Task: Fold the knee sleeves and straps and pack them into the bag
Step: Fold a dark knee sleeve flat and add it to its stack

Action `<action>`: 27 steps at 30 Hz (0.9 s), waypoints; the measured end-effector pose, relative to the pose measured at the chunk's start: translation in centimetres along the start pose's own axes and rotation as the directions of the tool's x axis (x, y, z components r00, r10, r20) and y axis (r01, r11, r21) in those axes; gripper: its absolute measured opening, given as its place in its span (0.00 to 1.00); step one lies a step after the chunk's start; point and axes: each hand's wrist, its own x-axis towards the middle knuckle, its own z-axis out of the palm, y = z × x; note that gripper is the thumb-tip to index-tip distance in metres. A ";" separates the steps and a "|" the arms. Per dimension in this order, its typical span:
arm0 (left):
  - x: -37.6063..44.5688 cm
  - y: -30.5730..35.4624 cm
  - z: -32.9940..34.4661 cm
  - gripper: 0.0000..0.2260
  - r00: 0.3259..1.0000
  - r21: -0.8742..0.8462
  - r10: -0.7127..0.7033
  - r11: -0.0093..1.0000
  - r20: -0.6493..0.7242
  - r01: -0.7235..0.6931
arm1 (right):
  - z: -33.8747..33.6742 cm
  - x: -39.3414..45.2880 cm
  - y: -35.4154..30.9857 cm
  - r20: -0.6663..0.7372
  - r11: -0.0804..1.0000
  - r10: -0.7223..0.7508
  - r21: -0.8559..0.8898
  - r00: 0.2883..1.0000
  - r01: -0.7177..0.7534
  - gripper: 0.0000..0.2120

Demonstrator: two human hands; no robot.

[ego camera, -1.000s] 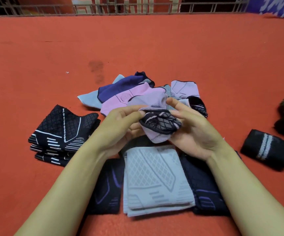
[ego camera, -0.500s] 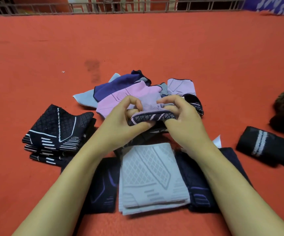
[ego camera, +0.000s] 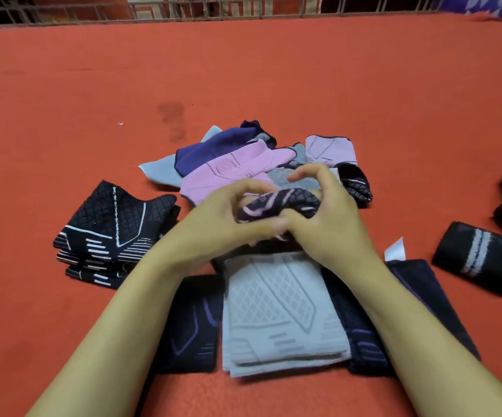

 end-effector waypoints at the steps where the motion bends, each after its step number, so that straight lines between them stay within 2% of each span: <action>1: 0.1 -0.1 0.3 0.15 1.000 0.077 0.001 0.997 0.008 -0.002 | 0.2 0.0 0.2 -0.074 1.000 0.004 -0.010 0.997 -0.005 0.19; 3: 0.4 0.0 0.8 0.13 0.997 0.111 0.024 0.994 -0.078 -0.015 | 0.1 0.0 0.2 -0.150 0.999 -0.039 0.004 0.988 0.039 0.19; 6: 0.6 0.0 1.1 0.12 0.952 0.183 0.111 0.981 -0.284 -0.059 | -0.1 -0.4 -0.8 -0.128 0.990 -0.134 0.024 0.983 0.138 0.18; 8: 0.5 -0.1 1.0 0.10 0.923 0.292 0.187 0.953 -0.336 -0.087 | 0.0 -0.6 -0.8 -0.108 0.988 -0.147 0.029 0.983 0.150 0.19; 9: 0.5 -0.2 0.8 0.07 0.929 0.314 0.194 0.945 -0.316 -0.091 | 0.1 -0.5 -0.6 -0.119 0.990 -0.141 -0.005 0.983 0.141 0.19; 11: 0.4 -0.3 0.5 0.11 0.967 0.228 0.172 0.965 -0.187 -0.128 | 0.2 0.0 0.3 -0.158 0.990 -0.099 -0.112 0.982 0.082 0.21; 12: 0.1 -0.3 0.7 0.14 0.984 0.083 0.161 0.985 -0.076 -0.154 | 0.1 0.1 0.7 -0.169 0.984 -0.067 -0.174 0.983 0.038 0.23; 14: -0.7 0.0 1.4 0.17 0.972 -0.222 0.190 0.962 0.139 -0.157 | -0.3 0.3 1.5 -0.168 0.971 -0.023 -0.236 0.985 -0.018 0.26; 16: -0.9 0.3 1.8 0.19 0.942 -0.296 0.214 0.946 0.257 -0.134 | -0.8 0.6 1.9 -0.162 0.986 0.006 -0.162 0.987 -0.032 0.26; 17: -0.8 0.4 1.7 0.18 0.949 -0.256 0.216 0.954 0.231 -0.155 | -0.9 0.5 1.5 -0.154 0.995 0.026 -0.090 0.988 -0.040 0.23; 19: -0.1 0.4 1.4 0.13 0.981 -0.107 0.191 0.976 0.022 -0.188 | -0.7 0.4 0.5 -0.123 0.996 0.069 0.070 0.990 -0.061 0.18; 21: 1.0 0.0 0.9 0.07 0.946 0.113 0.190 0.980 -0.263 -0.165 | -0.3 0.3 -0.6 -0.041 0.960 0.091 0.270 0.995 -0.077 0.17; 22: 1.4 -0.3 0.8 0.06 0.917 0.157 0.187 0.978 -0.354 -0.139 | -0.2 0.0 -1.2 0.046 0.903 0.105 0.414 0.993 -0.114 0.18; 23: 1.5 -0.4 0.7 0.06 0.899 0.132 0.174 0.983 -0.403 -0.131 | -0.1 -0.2 -1.5 0.164 0.818 0.110 0.545 0.980 -0.183 0.19; 25: 1.5 -0.6 0.5 0.09 0.897 0.090 0.168 0.986 -0.408 -0.143 | -0.4 -0.4 -1.5 0.419 0.660 0.062 0.664 0.906 -0.352 0.19; 27: 1.1 -0.4 0.6 0.12 0.922 0.117 0.192 0.980 -0.336 -0.162 | -1.1 -0.4 -1.4 0.626 0.591 -0.066 0.652 0.777 -0.475 0.19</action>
